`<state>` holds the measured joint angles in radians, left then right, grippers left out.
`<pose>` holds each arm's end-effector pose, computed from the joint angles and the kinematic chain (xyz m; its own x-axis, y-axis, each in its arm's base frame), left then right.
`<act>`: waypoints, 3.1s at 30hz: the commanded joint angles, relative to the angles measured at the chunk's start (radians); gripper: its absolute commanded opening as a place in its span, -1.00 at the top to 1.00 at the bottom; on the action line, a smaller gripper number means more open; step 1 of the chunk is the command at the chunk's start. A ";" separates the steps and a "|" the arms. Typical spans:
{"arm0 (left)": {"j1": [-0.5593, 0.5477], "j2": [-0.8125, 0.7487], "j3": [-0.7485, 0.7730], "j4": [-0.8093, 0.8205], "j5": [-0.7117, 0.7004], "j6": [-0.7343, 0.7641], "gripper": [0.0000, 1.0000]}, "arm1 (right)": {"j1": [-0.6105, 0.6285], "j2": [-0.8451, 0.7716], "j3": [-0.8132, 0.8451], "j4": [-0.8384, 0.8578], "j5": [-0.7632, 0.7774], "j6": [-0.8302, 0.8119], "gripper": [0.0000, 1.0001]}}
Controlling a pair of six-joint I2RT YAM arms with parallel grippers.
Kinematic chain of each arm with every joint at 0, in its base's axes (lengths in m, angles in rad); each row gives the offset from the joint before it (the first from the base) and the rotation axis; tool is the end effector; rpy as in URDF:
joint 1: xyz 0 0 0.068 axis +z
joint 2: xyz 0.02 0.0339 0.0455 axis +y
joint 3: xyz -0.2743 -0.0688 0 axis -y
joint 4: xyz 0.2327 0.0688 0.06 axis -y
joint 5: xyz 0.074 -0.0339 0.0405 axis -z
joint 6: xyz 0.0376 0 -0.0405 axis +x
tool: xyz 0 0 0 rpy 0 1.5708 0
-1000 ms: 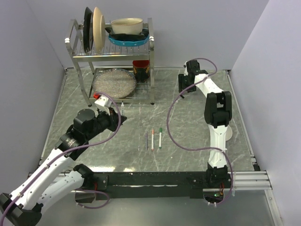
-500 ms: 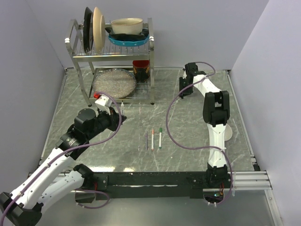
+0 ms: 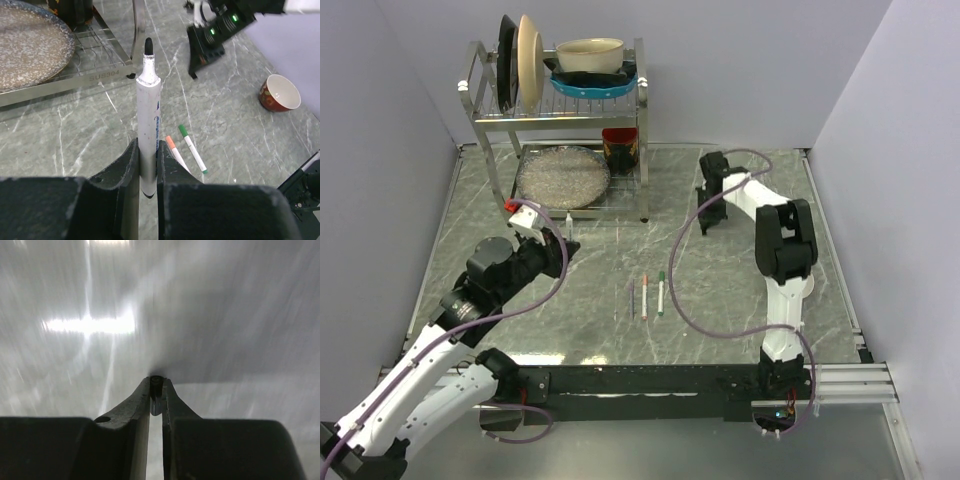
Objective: Insert the pens into the pen caps
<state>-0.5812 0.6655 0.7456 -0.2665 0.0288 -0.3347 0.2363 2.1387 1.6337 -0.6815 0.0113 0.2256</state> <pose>0.1173 -0.0783 0.3406 -0.3343 -0.1732 -0.9264 0.4898 0.8078 -0.3278 0.4299 0.1031 0.1812 -0.9299 0.0062 -0.3677 -0.0225 0.9970 0.0737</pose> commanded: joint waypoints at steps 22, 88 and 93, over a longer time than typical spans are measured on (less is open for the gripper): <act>0.000 -0.067 -0.020 0.024 -0.058 0.008 0.98 | 0.379 -0.516 -0.742 0.152 0.124 0.337 0.41; -0.174 0.333 -0.342 0.808 0.562 -0.658 0.98 | 0.557 -1.027 -0.713 0.566 -0.106 0.613 1.00; -0.175 0.319 -0.339 0.796 0.557 -0.655 0.98 | 0.567 -1.027 -0.718 0.566 -0.096 0.606 1.00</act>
<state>-0.7502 0.9993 0.3618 0.4828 0.5793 -0.9916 0.7929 1.1332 0.9234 -0.1707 -0.0952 0.8261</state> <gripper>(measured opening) 0.162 0.145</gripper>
